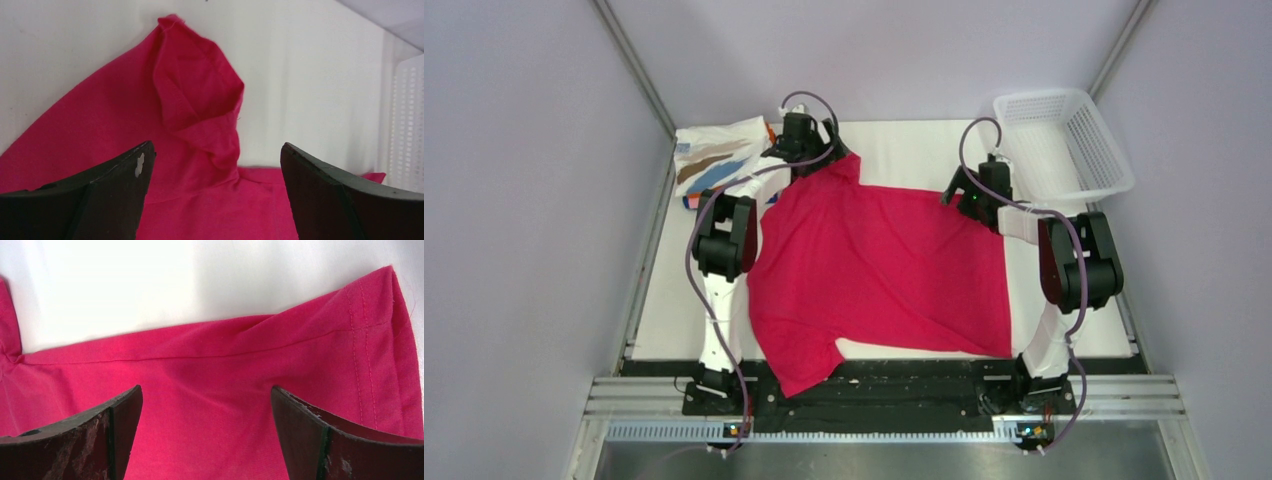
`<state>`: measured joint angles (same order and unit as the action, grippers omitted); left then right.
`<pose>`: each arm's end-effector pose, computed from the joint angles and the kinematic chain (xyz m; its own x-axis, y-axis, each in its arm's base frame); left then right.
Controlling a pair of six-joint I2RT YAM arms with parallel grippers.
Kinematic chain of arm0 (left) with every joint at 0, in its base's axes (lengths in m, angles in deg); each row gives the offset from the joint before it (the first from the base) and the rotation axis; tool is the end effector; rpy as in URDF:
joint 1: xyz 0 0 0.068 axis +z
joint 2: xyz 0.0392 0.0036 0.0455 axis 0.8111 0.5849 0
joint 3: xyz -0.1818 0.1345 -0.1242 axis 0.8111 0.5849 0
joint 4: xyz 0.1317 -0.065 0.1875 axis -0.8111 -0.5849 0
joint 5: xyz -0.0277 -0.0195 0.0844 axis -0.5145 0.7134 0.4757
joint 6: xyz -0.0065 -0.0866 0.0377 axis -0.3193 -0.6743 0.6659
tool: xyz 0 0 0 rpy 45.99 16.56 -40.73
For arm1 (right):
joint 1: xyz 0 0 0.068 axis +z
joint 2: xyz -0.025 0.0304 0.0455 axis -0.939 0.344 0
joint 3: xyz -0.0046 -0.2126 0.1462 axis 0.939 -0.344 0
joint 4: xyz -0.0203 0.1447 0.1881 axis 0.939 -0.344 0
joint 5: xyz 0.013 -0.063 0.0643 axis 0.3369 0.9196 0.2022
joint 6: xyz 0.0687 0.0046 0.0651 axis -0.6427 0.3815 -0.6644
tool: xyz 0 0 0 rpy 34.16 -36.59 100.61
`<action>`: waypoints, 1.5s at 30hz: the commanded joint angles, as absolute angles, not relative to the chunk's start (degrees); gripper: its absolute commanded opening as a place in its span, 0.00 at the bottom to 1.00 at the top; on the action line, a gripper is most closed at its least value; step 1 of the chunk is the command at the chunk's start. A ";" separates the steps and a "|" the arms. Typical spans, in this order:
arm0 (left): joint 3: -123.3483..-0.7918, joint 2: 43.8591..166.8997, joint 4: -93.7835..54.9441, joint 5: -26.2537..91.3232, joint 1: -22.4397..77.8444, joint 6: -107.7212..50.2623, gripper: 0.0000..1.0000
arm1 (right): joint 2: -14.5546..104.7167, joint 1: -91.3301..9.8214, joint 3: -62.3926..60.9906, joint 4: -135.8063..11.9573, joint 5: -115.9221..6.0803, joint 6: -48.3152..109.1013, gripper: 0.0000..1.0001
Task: Fold and stack the t-shirts
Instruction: Flatten out the tshirt
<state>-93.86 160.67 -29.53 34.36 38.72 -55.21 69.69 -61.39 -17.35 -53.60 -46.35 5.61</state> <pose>0.5143 -0.1524 0.1659 -0.6507 -0.4553 -0.6077 -0.0598 0.8286 -0.5567 0.4016 0.0586 0.1335 -0.6007 0.4400 -0.6675 0.2109 0.8926 0.3986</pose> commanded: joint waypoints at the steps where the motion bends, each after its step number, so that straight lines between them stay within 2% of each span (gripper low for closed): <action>1: -98.19 163.32 -29.48 33.02 38.56 -57.08 0.99 | 71.21 -61.87 -15.58 -54.11 -45.66 6.61 0.97; 14: -110.23 174.29 -19.43 24.35 38.56 -65.88 0.99 | 73.26 -61.82 -14.54 -55.49 -45.94 8.12 0.97; 22: -127.71 186.01 -9.36 21.85 38.39 -73.85 0.99 | 73.46 -61.87 -14.11 -57.81 -44.47 8.55 0.98; 28: -129.79 183.43 -12.70 21.15 37.16 -66.09 0.99 | 72.35 -62.02 -14.21 -58.98 -42.94 8.58 0.98; 32: -123.74 174.61 -18.94 21.77 36.71 -57.27 0.99 | 70.87 -61.97 -14.25 -59.48 -43.01 8.87 0.98; 37: -107.58 158.85 -26.17 27.40 36.72 -51.29 0.99 | 68.81 -61.99 -14.45 -59.81 -42.37 9.36 0.99; 40: -93.50 148.88 -26.38 30.37 36.72 -49.89 0.99 | 68.89 -62.03 -14.05 -60.67 -42.36 9.83 0.99; 45: -79.97 141.56 -29.67 33.99 36.71 -47.66 0.99 | 70.41 -62.05 -12.68 -61.24 -42.82 11.62 0.99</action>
